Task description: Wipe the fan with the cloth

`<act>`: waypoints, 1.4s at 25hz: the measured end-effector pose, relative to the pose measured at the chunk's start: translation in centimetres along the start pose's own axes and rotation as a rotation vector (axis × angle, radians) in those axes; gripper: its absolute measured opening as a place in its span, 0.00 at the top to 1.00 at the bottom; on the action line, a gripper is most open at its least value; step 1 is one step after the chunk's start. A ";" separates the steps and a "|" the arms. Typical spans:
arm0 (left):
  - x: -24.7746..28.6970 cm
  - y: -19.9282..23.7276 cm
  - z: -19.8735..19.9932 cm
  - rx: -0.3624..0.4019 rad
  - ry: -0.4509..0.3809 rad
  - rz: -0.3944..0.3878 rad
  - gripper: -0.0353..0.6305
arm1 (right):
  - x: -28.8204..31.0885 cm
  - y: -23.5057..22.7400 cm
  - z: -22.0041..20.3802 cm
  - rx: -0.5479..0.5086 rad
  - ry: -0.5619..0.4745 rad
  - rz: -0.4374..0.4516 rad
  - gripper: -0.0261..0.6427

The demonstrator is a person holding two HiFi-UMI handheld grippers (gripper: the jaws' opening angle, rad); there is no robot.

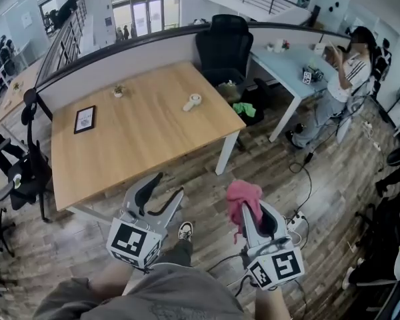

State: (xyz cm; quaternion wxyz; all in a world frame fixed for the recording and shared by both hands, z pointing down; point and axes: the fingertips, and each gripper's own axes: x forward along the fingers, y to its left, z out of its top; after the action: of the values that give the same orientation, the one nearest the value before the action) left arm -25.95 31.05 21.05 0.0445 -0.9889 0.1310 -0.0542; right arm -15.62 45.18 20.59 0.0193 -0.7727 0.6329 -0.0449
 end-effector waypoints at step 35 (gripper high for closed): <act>23.4 21.2 -2.5 -0.002 0.089 -0.006 0.61 | 30.5 -10.8 0.7 0.006 0.091 0.047 0.84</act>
State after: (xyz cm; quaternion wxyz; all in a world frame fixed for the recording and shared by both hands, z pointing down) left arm -9.15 4.27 23.55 0.0376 -0.9859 0.1299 -0.0981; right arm 0.96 17.44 22.25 -0.0062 -0.7547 0.6510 -0.0815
